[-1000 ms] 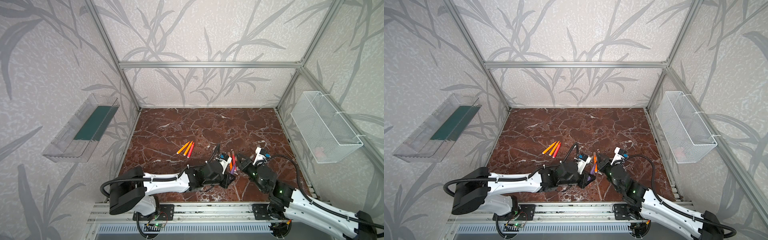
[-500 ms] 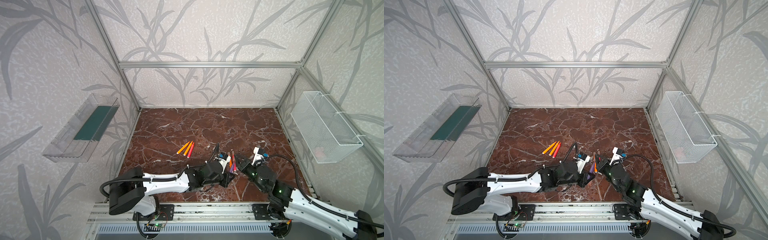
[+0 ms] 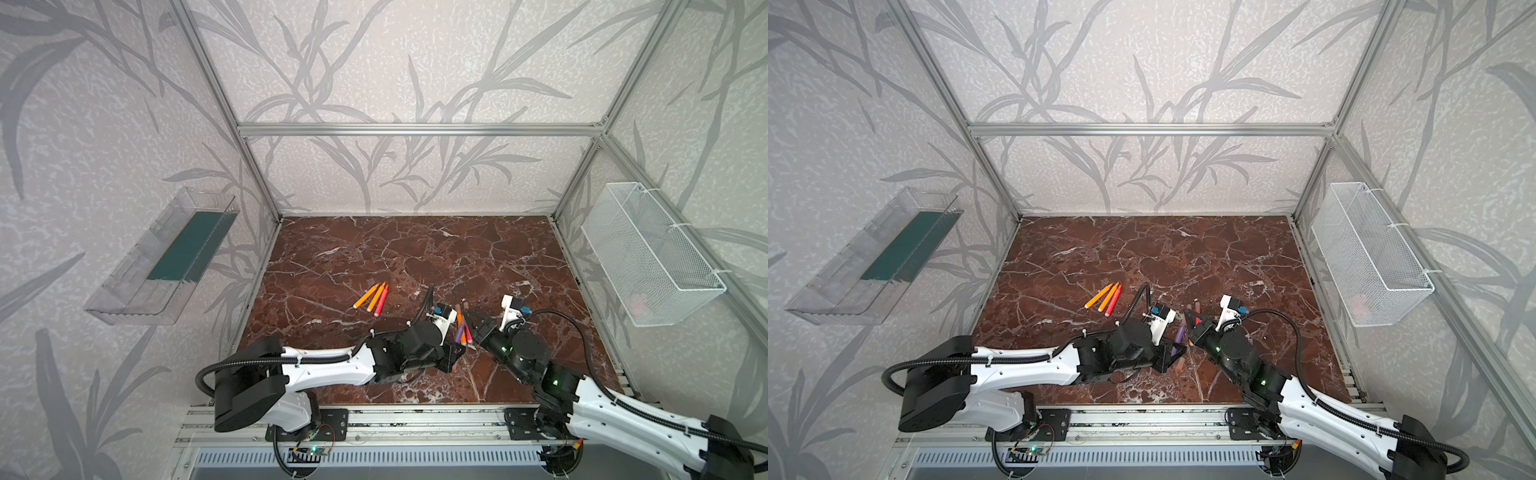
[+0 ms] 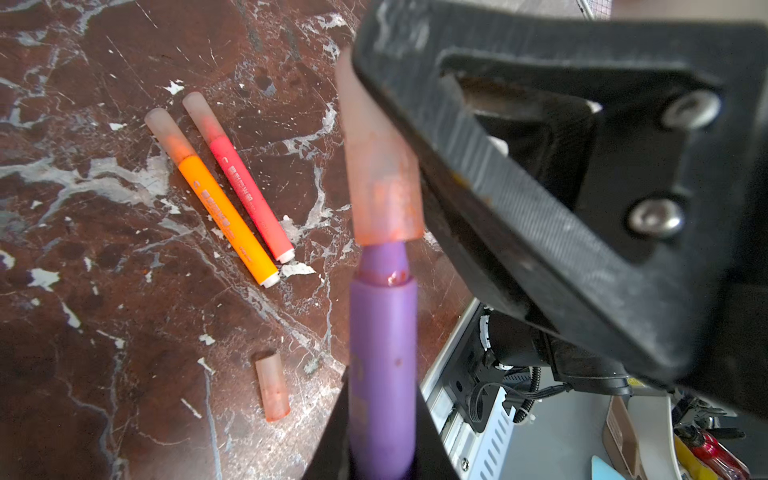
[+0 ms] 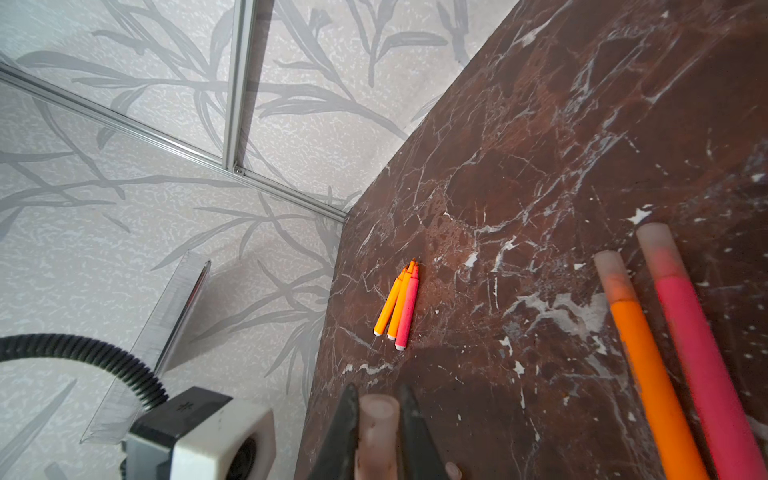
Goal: Insert the pens into the pen caps
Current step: 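Push the cap down onto the marker and open the right gripper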
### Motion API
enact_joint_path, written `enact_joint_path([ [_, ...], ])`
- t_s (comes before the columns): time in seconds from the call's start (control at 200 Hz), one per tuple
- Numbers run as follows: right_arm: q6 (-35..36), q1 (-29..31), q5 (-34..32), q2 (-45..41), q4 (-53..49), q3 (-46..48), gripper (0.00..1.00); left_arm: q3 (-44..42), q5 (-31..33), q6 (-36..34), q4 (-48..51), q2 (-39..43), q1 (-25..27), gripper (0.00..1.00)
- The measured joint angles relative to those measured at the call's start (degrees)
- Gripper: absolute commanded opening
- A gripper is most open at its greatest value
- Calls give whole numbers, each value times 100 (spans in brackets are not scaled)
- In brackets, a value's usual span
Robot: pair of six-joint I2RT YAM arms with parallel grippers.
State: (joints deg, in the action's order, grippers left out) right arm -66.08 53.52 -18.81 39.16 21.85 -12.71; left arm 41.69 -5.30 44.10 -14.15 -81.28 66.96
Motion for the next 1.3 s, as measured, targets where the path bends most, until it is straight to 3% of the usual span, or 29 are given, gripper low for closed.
enact_joint_path([
  [0.525,400,330,-223,284,1563,374,0,-61,-938,33,59,378,-470,0],
  [0.625,479,452,-326,330,1624,350,8,-61,-988,4,173,463,-479,0],
  [0.825,612,632,-133,282,1231,166,36,-61,-793,-214,293,638,-540,0],
  [0.975,743,750,-105,-138,654,92,47,-61,-479,-535,363,837,-614,0],
  [1.299,1067,667,-490,-684,44,-308,54,-136,-144,-1226,588,1097,-348,0],
])
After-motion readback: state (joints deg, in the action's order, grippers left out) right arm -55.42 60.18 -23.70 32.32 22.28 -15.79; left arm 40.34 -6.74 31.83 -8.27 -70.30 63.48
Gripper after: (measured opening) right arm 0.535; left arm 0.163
